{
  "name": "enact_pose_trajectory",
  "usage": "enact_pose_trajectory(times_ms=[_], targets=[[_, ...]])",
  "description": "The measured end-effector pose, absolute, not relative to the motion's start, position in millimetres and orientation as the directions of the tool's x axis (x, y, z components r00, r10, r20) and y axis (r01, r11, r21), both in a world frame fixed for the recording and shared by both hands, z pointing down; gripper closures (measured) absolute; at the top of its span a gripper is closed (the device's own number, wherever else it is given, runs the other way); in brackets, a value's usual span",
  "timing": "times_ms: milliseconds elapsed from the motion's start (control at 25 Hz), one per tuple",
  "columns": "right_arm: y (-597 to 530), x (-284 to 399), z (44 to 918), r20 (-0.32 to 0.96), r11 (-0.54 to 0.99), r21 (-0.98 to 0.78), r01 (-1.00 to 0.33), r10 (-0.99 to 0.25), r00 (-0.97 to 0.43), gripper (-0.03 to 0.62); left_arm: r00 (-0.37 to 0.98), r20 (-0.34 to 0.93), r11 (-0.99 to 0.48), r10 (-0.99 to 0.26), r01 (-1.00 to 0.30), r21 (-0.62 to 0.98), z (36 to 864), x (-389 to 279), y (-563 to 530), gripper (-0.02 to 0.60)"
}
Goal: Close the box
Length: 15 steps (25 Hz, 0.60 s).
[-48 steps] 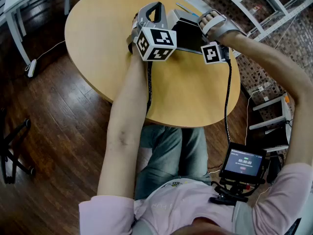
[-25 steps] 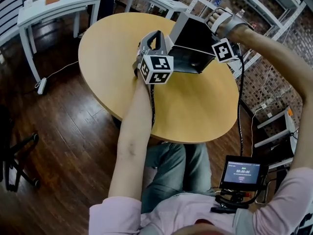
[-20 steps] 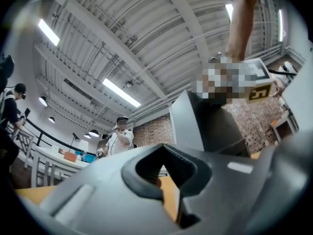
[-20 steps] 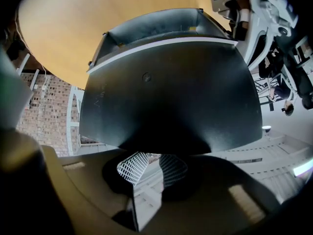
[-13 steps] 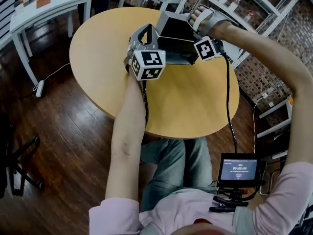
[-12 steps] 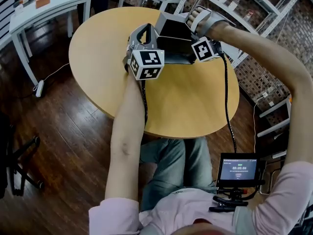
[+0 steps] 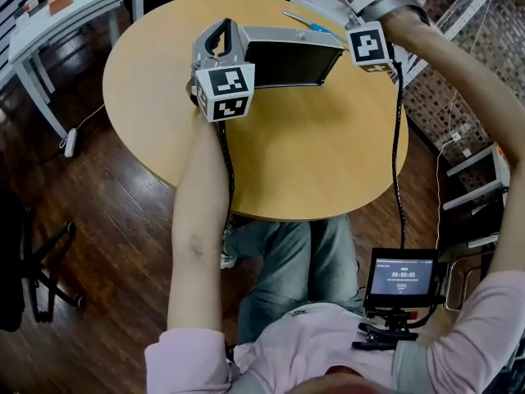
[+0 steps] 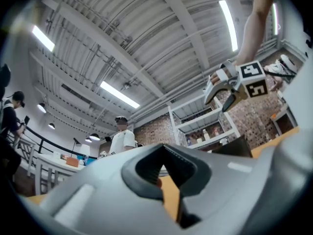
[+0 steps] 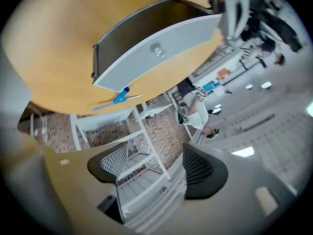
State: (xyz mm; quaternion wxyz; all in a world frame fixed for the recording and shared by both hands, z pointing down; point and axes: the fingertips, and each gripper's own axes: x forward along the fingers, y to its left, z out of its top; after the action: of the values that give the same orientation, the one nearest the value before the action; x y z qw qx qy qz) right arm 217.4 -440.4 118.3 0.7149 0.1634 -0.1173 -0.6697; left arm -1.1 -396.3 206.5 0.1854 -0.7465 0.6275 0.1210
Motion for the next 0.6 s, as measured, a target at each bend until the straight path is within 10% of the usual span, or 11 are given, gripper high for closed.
enact_pose_trajectory(times_ms=[120,240,400,600], targets=[[-420.4,238.1,121.5,0.004,0.017,0.724,0.689,-1.0,0.02,0.246,0.19,-0.416,-0.145,-0.889,-0.98,-0.137,206.6,-2.6,-392.8,0.577],[-408.2,261.4,145.1,0.14,0.135,0.987,0.082,-0.988,-0.058,0.258,0.191,-0.406,-0.151,-0.893,-0.98,-0.128,207.9,-7.4,-390.1,0.577],[-401.3,287.1,175.2,0.108,0.324,0.562,-0.761,-0.941,-0.32,0.354,0.201,-0.409,-0.171,-0.89,-0.979,-0.108,202.3,-13.1,-377.0,0.577],[-438.6,290.4,203.8,-0.121,0.429,0.01,-0.903,-0.896,-0.427,0.469,0.22,-0.403,-0.197,-0.888,-0.975,-0.099,199.6,-14.7,-378.5,0.577]])
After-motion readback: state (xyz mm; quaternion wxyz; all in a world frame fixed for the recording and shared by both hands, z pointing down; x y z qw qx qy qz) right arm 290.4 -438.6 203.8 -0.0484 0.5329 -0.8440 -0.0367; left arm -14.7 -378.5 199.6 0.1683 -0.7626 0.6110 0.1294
